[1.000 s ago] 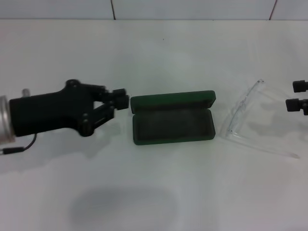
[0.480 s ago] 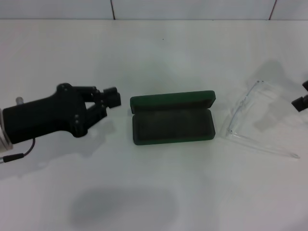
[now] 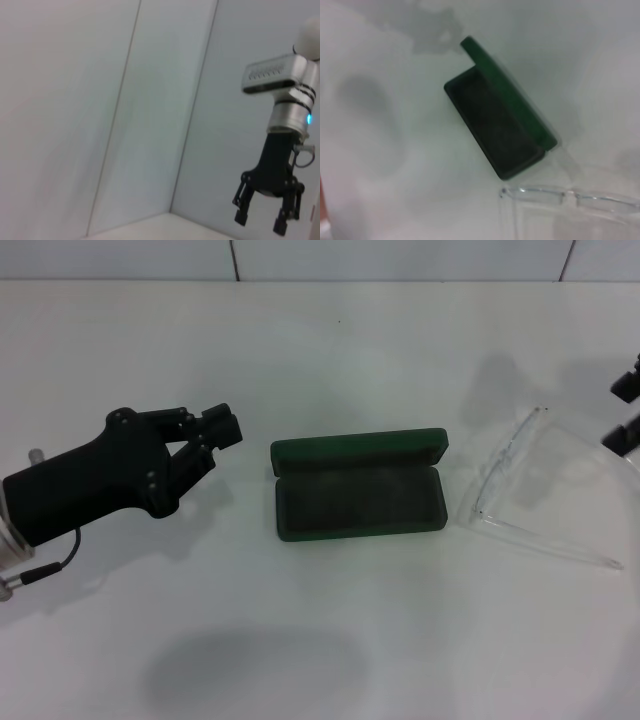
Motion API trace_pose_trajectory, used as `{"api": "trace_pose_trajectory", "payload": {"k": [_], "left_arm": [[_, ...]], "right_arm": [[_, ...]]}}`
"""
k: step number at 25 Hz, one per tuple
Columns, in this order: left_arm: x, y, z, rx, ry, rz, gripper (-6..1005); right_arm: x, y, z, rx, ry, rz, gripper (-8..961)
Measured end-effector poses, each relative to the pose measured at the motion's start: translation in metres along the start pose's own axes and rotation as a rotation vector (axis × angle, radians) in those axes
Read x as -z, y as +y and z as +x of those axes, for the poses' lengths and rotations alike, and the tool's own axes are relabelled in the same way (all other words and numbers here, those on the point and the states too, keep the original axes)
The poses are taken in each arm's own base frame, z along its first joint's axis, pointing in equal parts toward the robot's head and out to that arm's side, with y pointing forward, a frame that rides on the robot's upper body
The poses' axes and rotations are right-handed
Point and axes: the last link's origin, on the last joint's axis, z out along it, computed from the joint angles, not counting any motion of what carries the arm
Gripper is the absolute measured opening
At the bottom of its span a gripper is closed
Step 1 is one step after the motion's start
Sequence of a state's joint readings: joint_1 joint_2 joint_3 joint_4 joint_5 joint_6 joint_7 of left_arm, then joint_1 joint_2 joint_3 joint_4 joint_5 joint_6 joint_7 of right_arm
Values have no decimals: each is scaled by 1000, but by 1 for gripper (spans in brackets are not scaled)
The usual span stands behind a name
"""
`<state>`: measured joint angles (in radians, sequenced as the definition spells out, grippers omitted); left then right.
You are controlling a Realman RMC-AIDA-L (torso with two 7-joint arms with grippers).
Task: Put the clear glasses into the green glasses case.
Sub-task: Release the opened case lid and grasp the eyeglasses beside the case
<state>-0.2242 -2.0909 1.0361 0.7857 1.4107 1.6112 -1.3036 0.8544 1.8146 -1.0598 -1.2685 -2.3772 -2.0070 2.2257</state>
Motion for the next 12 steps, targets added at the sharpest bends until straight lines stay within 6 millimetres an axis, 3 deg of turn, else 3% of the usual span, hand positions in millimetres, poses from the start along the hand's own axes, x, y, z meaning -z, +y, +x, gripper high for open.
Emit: {"api": "trace_pose_trajectory", "payload": {"k": [6, 12], "left_arm": [[0, -2, -3, -19, 28, 14, 112], [-3, -4, -7, 0, 52, 33, 111]], "right_arm": [[-13, -10, 7, 261, 160, 88, 756], [-24, -24, -6, 618, 134, 196, 750]]}}
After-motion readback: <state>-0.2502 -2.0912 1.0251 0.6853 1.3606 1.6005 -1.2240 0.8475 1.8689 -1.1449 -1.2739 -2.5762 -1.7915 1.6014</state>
